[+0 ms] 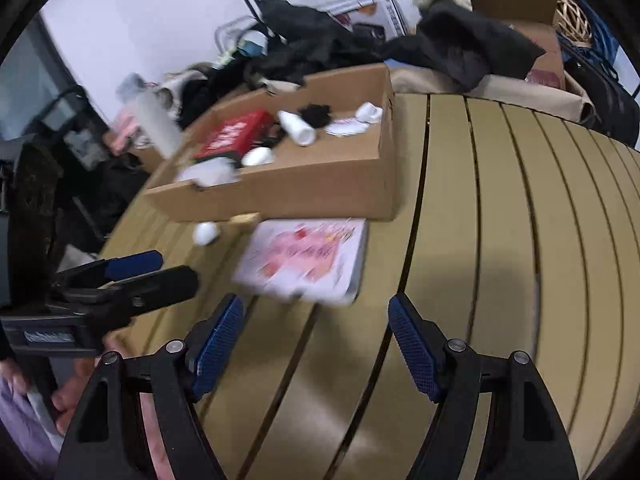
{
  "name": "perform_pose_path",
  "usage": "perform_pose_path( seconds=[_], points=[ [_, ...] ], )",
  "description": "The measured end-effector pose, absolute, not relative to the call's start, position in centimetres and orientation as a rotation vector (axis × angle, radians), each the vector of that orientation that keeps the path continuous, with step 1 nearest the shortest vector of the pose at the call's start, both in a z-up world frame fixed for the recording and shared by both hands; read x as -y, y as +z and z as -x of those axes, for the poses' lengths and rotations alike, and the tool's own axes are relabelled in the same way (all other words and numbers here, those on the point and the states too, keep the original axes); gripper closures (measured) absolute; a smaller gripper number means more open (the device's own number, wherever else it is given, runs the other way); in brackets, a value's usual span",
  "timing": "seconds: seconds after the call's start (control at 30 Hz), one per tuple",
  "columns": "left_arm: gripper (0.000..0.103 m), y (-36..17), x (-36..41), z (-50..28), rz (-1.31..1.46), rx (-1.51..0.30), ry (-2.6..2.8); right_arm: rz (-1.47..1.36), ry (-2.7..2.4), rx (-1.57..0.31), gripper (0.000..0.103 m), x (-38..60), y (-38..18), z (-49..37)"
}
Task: Organize objects
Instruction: 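Grasp the pink printed card with the right tool, then carry the pink card into the cardboard tray and open the right tool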
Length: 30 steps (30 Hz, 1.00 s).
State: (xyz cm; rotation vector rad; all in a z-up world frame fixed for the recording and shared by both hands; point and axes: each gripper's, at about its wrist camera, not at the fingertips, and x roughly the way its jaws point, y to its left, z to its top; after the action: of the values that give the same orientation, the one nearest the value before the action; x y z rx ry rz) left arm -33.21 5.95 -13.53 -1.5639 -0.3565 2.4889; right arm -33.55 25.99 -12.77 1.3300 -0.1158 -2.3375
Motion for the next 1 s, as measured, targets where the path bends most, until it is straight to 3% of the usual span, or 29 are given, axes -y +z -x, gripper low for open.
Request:
perform_pose_path(
  seconds=[0.03, 0.1, 0.13, 0.2, 0.43, 0.77, 1.0],
  points=[
    [0.045, -14.2, -5.9, 33.9, 1.574, 0.381, 2.462, -1.346, -2.334, 0.114, 0.030, -25.7, -13.4, 34.4],
    [0.048, -14.9, -6.1, 34.6, 1.551, 0.413, 2.439, -1.368, -2.325, 0.132, 0.047, -25.3, -14.4, 35.8],
    [0.050, -15.1, -6.2, 34.8, 1.536, 0.421, 2.434, -1.373, -2.326, 0.141, 0.049, -25.1, -14.9, 36.3],
    [0.063, -15.8, -6.5, 34.8, 1.524, 0.433, 2.395, -1.364, -2.312, 0.158, 0.063, -24.8, -15.5, 36.6],
    [0.073, -15.7, -7.0, 30.6, 1.540, 0.460, 2.353, -1.363, -2.312, 0.188, 0.067, -25.5, -15.3, 33.0],
    [0.074, -14.4, -11.6, 21.3, 1.539, 0.346, 2.322, -1.395, -2.322, 0.168, 0.070, -29.1, -14.3, 22.6],
    [0.074, -10.3, -9.8, 21.2, 1.417, 0.476, 2.320, -1.290, -2.359, 0.260, 0.078, -30.7, -10.2, 22.1]
  ],
)
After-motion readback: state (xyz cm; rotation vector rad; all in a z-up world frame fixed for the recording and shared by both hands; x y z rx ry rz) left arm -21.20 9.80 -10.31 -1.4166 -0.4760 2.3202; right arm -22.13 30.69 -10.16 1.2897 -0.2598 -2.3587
